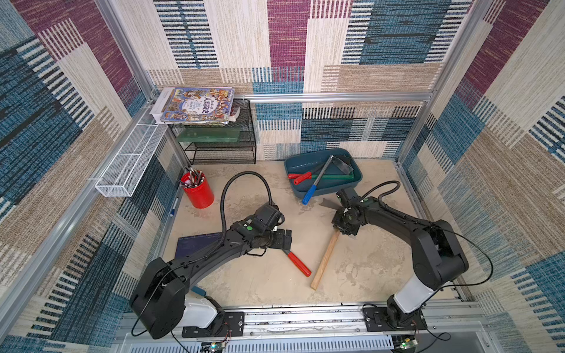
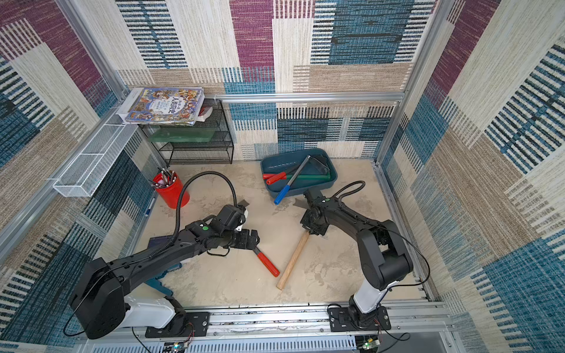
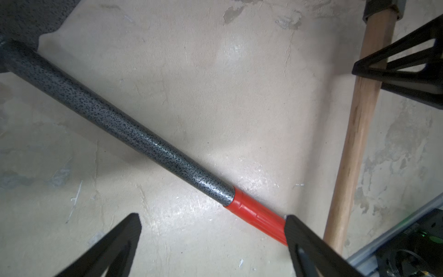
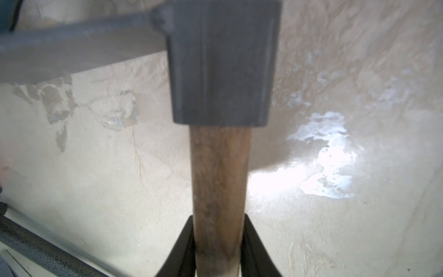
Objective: Put the small hoe into the storage box
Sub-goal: Pick up the hoe from the center of the board.
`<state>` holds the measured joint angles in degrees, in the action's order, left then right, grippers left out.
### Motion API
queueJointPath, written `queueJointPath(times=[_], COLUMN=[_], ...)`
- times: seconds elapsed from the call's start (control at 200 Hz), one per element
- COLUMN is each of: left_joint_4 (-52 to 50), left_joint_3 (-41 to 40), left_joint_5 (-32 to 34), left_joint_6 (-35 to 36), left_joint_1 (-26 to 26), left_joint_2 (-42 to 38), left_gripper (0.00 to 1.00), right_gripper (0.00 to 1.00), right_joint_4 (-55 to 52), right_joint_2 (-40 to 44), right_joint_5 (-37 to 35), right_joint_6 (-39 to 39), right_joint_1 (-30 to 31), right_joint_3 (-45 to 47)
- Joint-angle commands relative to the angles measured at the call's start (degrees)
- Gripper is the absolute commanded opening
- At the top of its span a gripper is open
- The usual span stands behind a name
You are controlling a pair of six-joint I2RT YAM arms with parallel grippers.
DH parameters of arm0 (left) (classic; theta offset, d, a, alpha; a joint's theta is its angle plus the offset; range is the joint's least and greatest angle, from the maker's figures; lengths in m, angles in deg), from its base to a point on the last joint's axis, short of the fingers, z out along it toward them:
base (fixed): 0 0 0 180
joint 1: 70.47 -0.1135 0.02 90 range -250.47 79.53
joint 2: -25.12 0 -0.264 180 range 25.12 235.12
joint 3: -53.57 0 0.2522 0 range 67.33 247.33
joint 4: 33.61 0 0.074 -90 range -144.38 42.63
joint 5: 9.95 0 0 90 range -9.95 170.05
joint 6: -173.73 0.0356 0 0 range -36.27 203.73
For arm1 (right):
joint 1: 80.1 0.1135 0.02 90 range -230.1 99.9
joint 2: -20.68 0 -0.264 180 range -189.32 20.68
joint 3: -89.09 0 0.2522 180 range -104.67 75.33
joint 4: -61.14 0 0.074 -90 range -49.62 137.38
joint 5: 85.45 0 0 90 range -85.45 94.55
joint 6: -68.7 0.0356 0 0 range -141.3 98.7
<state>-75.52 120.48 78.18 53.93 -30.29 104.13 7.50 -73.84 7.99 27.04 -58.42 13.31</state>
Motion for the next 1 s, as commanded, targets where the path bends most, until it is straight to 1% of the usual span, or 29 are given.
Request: queueJointPath(times=[0.0,0.26,0.516,0.841,0.996], left_joint_4=[-0.25,-0.28,-0.25,-2.2,-2.58], left_joint_3=[0.72,3.02,4.66,7.3,6.85], left_joint_5=[0.25,-1.34,-2.07,-1.78,-1.34], left_joint_6=[0.69,0.98,1.9,3.27,2.78], left_joint_1=[0.07,0.06,0.02,0.05,0.09], left_joint_2=[0.31,1.95,2.64,2.92,2.04], left_gripper=[0.97,0.97,0.97,0.97,0.97], right_gripper=[0.0,0.0,0.0,0.0,0.0], right_joint_4=[0.67,0.09,0.21,0.47,-0.1], right_joint_2=[1.54,3.88,5.32,3.8,3.04], right_joint_5=[1.01,1.78,3.28,4.33,4.98], right_joint_6=[0.0,-0.08,-0.69,-1.28,-2.0], right_joint_1=[-0.64,-1.79,-4.22,-6.59,-8.22], right_joint_3=[-0.57,-0.51,-0.73,-5.36,-8.9])
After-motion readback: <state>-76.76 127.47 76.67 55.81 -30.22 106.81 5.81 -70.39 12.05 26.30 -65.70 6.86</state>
